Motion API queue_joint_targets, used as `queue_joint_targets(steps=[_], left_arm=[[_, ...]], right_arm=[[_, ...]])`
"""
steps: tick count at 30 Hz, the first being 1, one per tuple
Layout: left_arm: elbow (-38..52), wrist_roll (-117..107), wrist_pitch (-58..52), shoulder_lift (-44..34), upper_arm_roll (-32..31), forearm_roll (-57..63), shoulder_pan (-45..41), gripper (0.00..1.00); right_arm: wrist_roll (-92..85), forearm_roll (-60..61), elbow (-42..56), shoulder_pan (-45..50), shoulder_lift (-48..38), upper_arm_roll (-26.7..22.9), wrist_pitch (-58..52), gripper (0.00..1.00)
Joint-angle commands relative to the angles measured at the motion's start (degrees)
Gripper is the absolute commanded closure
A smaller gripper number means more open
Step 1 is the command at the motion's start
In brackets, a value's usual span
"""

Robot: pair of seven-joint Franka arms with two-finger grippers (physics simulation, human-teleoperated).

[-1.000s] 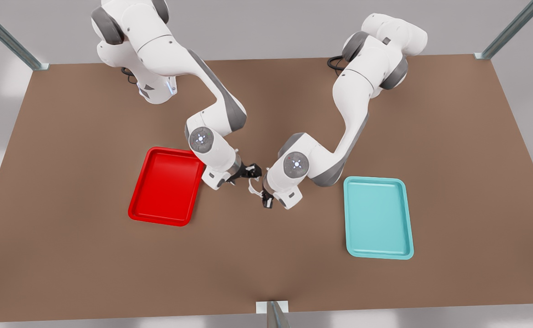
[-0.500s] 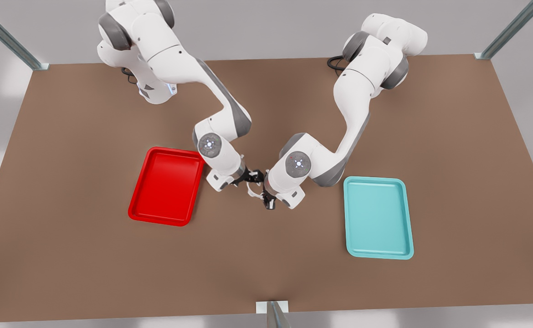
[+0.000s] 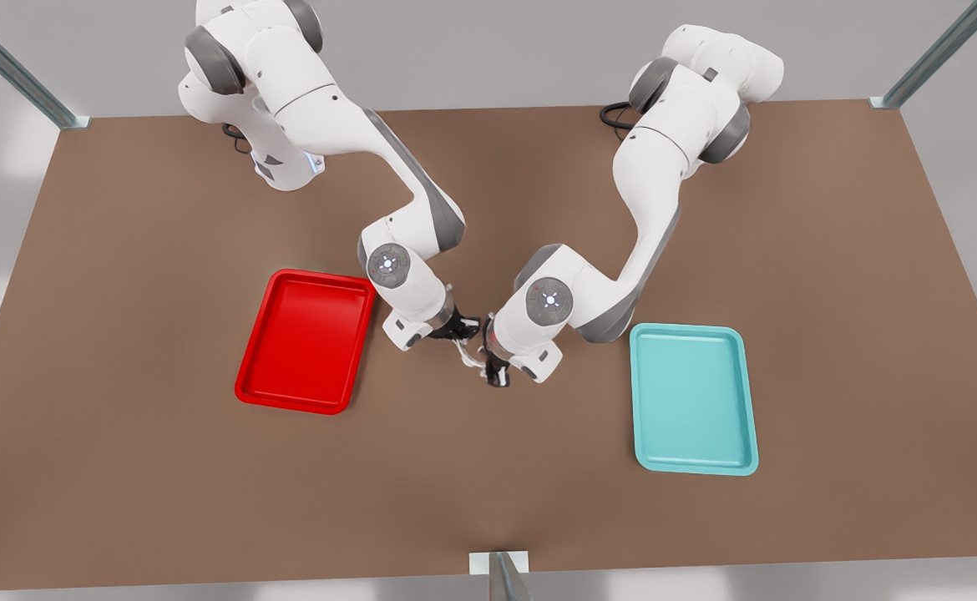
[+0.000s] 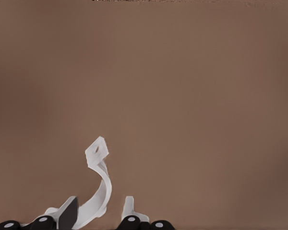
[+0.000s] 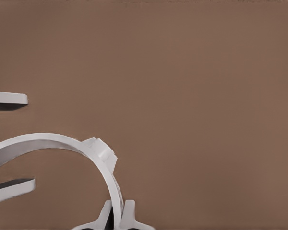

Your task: Take the drainage pipe clamp from the left arm, pass it to the right arm, and place it in the plate on the right side

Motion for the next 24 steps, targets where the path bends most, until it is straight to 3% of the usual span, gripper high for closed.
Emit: queue_joint_targets(steps=[1,4,6,9,15,17,18,19,23,24], left_arm=[[0.06,-1.54,-0.90,-0.40,-0.02,-0.90,0.73,0.00],[0.06,-0.22,-5.91,-2.24,-0.28,-0.90,3.19,0.00],[3.40,4.51,-15.66,-4.17,-0.28,-1.95,7.06,0.00],[4.28,47.92,-34.30,-8.92,-0.46,-1.86,16.72,0.00],[4.19,111.73,-45.37,-11.03,-0.63,6.22,22.26,0.00],[3.75,114.30,-46.52,-11.91,-1.16,5.96,23.15,0.00],[-2.80,114.21,-47.14,-16.98,-2.56,9.12,22.79,0.00],[-25.76,114.39,-31.16,-30.44,-4.41,9.21,25.43,0.00],[-24.38,114.48,-30.70,-28.87,-4.15,10.09,27.80,0.00],[-22.54,114.74,-35.42,-29.05,-4.06,10.00,29.64,0.00]], right_arm=[[3.02,-0.45,0.29,-0.31,-0.08,0.00,-0.13,0.79],[2.76,-0.45,0.55,-0.40,-0.08,0.00,-0.56,0.79],[2.67,-0.45,0.55,-0.31,-0.17,0.00,-0.65,0.79],[1.97,-0.71,0.20,-0.84,-0.17,-0.18,-1.00,0.79],[-28.52,-8.00,-0.41,-19.20,-2.45,-1.41,-16.21,0.79],[-40.21,-17.06,-0.41,-24.91,-3.33,-1.41,-16.56,0.79],[-44.16,-17.06,-0.76,-26.94,-3.42,-1.32,-16.56,0.79],[-47.69,-17.06,-0.94,-29.05,-4.03,-1.32,-18.40,0.79],[-49.89,-21.01,-10.60,-32.04,-11.94,-1.41,-18.50,0.79],[-49.89,-21.02,-12.80,-32.04,-12.74,-1.41,-16.65,0.79]])
